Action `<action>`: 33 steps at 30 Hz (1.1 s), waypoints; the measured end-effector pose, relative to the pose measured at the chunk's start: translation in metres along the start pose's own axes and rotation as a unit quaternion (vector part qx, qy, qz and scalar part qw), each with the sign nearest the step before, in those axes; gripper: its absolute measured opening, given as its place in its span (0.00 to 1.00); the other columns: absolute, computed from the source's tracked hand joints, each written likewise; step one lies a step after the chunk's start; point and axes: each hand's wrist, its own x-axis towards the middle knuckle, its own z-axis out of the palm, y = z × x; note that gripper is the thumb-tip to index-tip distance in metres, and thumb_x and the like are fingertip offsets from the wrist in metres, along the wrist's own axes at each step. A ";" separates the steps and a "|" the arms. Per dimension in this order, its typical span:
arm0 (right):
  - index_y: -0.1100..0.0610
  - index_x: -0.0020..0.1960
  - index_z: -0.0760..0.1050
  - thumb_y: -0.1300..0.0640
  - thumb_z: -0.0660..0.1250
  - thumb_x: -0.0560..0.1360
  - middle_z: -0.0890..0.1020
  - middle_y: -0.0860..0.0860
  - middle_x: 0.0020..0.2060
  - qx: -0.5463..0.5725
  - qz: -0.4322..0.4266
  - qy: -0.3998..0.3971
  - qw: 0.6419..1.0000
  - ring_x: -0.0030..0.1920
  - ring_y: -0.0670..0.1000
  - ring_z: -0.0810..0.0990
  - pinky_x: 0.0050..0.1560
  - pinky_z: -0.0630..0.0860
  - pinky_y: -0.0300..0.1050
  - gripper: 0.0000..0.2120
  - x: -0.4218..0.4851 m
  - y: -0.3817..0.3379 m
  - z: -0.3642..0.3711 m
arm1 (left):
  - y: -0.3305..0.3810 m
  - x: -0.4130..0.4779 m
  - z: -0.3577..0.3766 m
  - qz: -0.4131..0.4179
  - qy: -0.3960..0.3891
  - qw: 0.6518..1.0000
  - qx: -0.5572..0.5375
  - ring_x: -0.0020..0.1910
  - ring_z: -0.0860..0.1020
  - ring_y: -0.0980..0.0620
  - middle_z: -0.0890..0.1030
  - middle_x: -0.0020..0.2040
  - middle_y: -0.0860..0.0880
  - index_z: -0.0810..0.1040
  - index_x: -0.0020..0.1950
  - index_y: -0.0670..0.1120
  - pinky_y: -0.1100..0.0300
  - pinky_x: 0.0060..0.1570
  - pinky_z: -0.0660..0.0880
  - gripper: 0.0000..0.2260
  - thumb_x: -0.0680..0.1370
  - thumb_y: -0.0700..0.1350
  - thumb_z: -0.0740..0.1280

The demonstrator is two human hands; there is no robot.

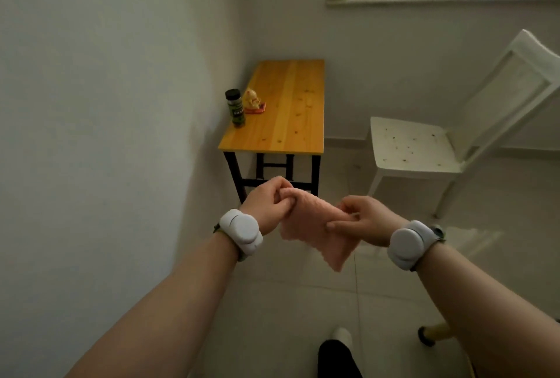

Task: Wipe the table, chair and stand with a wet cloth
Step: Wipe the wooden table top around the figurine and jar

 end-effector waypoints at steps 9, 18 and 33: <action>0.55 0.64 0.73 0.55 0.69 0.74 0.80 0.57 0.56 0.357 0.013 -0.117 0.927 0.55 0.55 0.81 0.57 0.78 0.53 0.19 0.136 0.023 -0.042 | -0.002 0.133 0.010 -0.075 0.031 0.978 -0.192 0.45 0.79 0.56 0.80 0.44 0.51 0.76 0.49 0.51 0.63 0.44 0.75 0.03 0.78 0.43 0.65; 0.54 0.57 0.74 0.55 0.65 0.77 0.81 0.54 0.50 0.327 0.135 0.001 0.935 0.51 0.54 0.80 0.54 0.79 0.55 0.09 0.247 0.053 -0.049 | -0.104 0.214 0.008 -0.245 0.091 0.964 -0.044 0.67 0.69 0.48 0.69 0.68 0.45 0.67 0.70 0.46 0.55 0.64 0.67 0.20 0.78 0.46 0.63; 0.46 0.69 0.61 0.49 0.59 0.77 0.63 0.57 0.67 -0.205 0.120 0.018 0.971 0.62 0.64 0.68 0.55 0.74 0.60 0.21 0.419 0.093 -0.036 | -0.230 0.369 -0.001 -0.282 -0.022 0.947 0.152 0.74 0.56 0.42 0.56 0.76 0.44 0.58 0.75 0.46 0.47 0.70 0.61 0.29 0.77 0.51 0.64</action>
